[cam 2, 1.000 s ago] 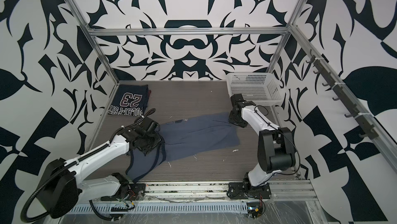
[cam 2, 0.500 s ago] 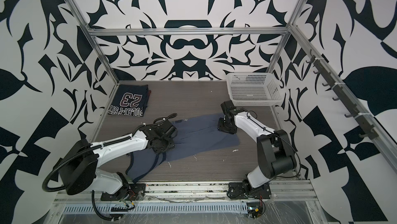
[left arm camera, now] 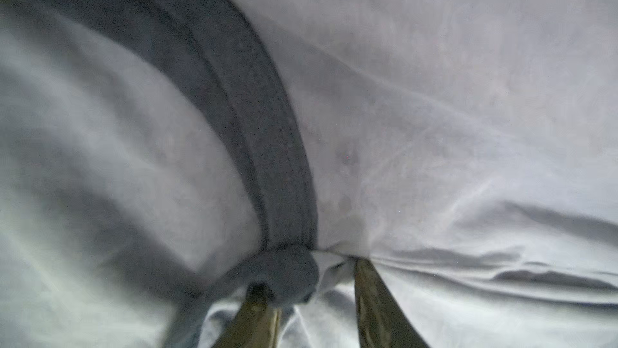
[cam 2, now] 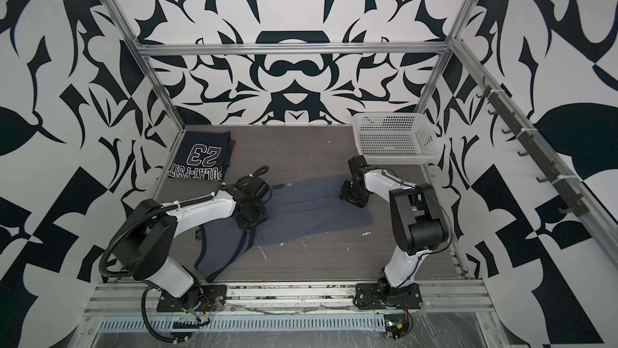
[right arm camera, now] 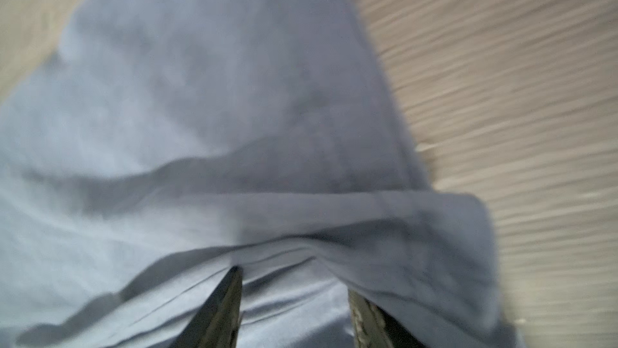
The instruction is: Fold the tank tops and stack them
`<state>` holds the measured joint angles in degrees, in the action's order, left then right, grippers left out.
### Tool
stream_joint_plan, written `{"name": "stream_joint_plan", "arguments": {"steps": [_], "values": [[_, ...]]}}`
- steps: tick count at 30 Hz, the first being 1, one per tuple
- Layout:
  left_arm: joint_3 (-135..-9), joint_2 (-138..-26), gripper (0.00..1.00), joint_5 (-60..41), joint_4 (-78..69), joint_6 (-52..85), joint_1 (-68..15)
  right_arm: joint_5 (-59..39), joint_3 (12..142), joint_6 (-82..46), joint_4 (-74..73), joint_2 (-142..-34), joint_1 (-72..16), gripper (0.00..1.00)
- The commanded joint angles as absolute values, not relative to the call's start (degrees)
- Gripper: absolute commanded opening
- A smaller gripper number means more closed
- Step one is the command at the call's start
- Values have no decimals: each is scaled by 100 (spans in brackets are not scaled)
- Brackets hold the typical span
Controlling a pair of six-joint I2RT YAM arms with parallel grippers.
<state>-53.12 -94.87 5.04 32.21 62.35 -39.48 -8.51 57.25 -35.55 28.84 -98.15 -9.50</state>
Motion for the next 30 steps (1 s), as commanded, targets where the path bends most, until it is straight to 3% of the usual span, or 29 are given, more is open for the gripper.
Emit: {"name": "stream_joint_plan", "arguments": {"steps": [1,4,8,13,18,24,30], "values": [[-5496,-10344,39,222,2896,5924,-4280,-447,5318,-3834,3033,-9571,-516,56],[-6019,-10801,40,-1,2780,5759,-4553,-409,4975,-3950,3013,-9155,-131,56],[-6754,-11111,49,56,3076,5531,-4667,-351,4592,-3938,3070,-8520,571,56],[-7042,-10202,62,1178,4325,5567,-4698,-441,4715,-3627,3306,-8250,831,56],[-5968,-8301,65,1906,5778,6594,-4869,-707,4804,-3377,3346,-8119,777,56],[-4090,-6059,60,1654,6292,8122,-4887,-528,4839,-3243,3510,-7887,547,56],[-3189,-5596,57,1260,5580,8511,-4878,-501,4913,-3235,3604,-7840,402,56]]}}
